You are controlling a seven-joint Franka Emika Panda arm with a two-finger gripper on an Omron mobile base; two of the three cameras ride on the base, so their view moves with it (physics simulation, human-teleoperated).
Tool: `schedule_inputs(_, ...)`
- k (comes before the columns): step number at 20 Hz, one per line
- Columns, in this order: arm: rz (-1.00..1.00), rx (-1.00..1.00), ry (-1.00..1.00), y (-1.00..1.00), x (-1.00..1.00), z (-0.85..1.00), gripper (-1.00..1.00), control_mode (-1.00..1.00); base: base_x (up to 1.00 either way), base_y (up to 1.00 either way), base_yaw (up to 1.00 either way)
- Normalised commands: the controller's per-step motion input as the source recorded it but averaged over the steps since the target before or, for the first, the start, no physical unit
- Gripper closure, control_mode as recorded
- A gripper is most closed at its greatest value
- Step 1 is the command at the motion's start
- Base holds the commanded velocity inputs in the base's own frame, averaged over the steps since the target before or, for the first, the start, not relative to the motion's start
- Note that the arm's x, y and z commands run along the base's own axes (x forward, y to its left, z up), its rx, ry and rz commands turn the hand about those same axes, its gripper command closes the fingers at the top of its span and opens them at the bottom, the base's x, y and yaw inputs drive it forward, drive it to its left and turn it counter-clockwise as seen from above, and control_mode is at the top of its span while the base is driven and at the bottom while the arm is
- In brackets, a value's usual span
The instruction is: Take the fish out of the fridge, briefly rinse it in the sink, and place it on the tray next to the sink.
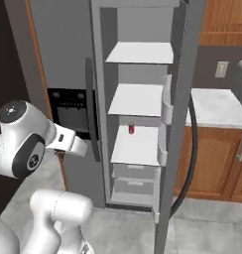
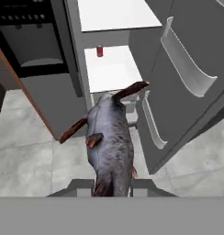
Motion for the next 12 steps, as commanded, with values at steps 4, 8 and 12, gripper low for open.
schedule_inputs(4,0.0,0.0,0.0,0.0,0.0,0.0,1.0,1.0,-1.0,0.67,-0.66)
schedule_inputs(8,0.0,0.0,0.0,0.0,0.0,0.0,1.0,1.0,-0.75,0.37,-0.9)
schedule_inputs(12,0.0,0.0,0.0,0.0,0.0,0.0,1.0,1.0,-0.47,0.21,-0.99)
